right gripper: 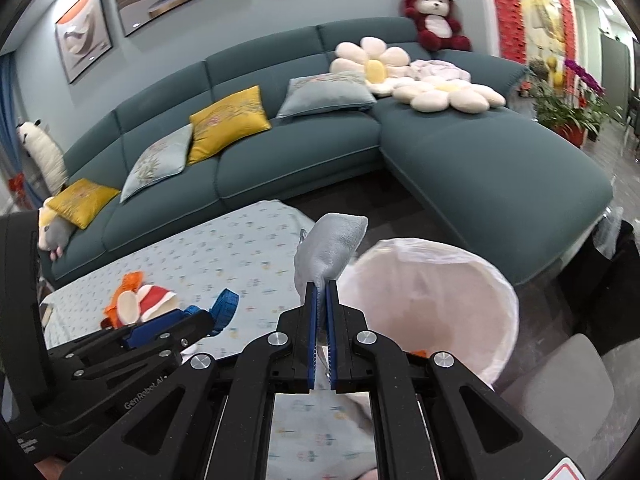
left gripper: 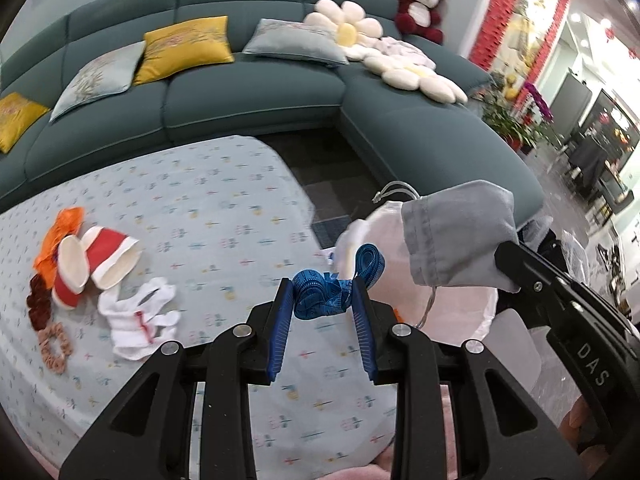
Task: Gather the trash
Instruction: 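Carry the grey pouch and blue lanyard into the white bin and open both grippers, then move both grippers back over the remaining items on the table, then grasp the pink scrunchie with the left gripper while the right gripper grasps the white gloves, then carry the pink scrunchie and white gloves into the bin and open both grippers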
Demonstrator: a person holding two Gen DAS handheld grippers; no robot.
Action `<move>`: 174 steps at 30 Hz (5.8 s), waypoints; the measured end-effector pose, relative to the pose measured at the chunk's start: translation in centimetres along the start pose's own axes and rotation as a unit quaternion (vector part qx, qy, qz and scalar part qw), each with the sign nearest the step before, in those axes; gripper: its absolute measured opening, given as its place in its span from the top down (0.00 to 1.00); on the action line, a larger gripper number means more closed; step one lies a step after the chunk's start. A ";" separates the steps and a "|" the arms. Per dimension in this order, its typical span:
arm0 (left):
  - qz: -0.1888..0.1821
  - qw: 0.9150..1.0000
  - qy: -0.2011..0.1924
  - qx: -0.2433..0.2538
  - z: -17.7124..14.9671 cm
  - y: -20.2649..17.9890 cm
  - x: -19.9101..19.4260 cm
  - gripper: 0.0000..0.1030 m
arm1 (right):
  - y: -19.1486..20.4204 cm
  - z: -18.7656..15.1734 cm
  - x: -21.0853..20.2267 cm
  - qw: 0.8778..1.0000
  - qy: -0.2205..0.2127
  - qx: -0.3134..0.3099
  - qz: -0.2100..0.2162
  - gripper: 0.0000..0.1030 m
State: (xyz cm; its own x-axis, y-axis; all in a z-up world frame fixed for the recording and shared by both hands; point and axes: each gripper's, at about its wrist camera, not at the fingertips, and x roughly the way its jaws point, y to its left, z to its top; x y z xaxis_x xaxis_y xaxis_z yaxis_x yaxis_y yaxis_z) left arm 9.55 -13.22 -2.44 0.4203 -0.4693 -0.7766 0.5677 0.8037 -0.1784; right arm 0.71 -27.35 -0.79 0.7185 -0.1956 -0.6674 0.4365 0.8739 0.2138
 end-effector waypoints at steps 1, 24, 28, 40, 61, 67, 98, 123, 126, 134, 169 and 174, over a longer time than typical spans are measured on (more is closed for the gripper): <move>-0.002 1.000 0.001 0.004 0.1 -0.6 0.2 0.72 | -0.5 0.0 0.0 1.000 0.000 0.003 -0.003 0.95; -0.034 0.997 0.010 0.068 1.5 -9.3 4.8 0.41 | -8.0 -0.3 2.7 0.998 0.019 0.052 -0.043 0.88; -0.030 0.998 0.008 0.062 1.8 -9.0 4.9 0.40 | -8.2 0.0 2.8 0.997 0.014 0.057 -0.047 0.83; -0.020 0.999 0.005 0.041 1.9 -6.8 4.4 0.40 | -7.0 -0.1 2.6 0.998 0.014 0.047 -0.050 0.68; 0.031 0.998 -0.026 -0.040 0.1 4.4 -1.4 0.34 | 2.7 -1.3 1.3 0.999 0.022 -0.023 -0.008 0.48; 0.063 0.994 -0.034 -0.079 -1.7 10.0 -3.6 0.30 | 7.7 -2.6 1.4 0.998 0.033 -0.056 0.019 0.42; 0.160 0.958 0.033 -0.235 -11.2 33.9 -3.8 0.24 | 27.1 -11.1 10.9 0.972 0.161 -0.155 0.072 0.40; 0.109 0.957 0.069 -0.259 -12.1 35.7 1.6 0.67 | 27.8 -14.5 19.5 0.961 0.222 -0.163 0.026 0.39; 0.094 0.960 0.071 -0.253 -12.0 35.2 2.0 0.79 | 28.0 -14.8 19.5 0.960 0.216 -0.175 0.021 0.41; 0.077 0.965 0.074 -0.240 -12.0 33.5 1.9 0.85 | 26.8 -14.4 18.9 0.961 0.216 -0.172 0.015 0.84; -0.003 0.998 0.004 -0.061 -3.6 7.4 -3.4 0.86 | 8.1 -3.9 2.4 0.997 0.054 -0.057 0.002 0.85; -0.008 1.000 0.002 -0.026 -2.6 3.5 -3.0 0.86 | 4.7 -3.3 1.4 0.998 0.043 -0.036 -0.009 0.85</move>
State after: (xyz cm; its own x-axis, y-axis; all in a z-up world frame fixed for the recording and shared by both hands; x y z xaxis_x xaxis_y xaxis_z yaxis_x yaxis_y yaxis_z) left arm 8.40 -7.99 -2.30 0.4090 -0.4815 -0.7752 0.5365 0.8140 -0.2226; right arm 1.96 -22.07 -3.08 0.6603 -0.1759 -0.7301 0.4074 0.9006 0.1514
